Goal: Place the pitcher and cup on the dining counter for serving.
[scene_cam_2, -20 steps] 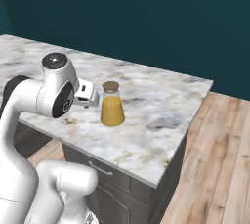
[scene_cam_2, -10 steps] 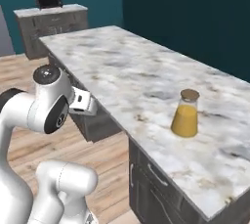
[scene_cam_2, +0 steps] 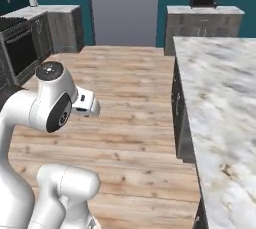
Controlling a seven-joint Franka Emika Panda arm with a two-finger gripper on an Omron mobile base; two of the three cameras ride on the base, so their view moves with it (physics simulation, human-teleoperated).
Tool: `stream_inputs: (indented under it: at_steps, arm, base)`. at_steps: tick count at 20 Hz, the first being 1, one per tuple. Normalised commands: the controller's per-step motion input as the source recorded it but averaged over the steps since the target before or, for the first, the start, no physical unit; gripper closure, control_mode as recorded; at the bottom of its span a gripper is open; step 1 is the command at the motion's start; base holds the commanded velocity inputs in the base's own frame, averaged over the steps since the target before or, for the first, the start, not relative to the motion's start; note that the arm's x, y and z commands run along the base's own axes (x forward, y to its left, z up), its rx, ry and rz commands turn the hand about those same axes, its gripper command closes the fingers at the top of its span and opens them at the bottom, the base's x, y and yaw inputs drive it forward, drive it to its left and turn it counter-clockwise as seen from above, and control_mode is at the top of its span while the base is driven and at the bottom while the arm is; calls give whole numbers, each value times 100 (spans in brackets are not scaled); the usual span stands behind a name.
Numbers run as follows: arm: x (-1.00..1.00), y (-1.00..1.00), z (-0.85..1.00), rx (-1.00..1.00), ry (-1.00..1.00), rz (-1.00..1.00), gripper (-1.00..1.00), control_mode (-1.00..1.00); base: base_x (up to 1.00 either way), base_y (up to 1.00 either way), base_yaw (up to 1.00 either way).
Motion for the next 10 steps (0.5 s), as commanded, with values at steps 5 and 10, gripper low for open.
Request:
stream_inputs:
  at_steps: [5, 10]
  arm:
    - [0, 0, 0, 0, 0, 0, -100, 100]
    - [0, 0, 0, 0, 0, 0, -100, 100]
  base:
    - [0, 0, 100]
    - [0, 0, 100]
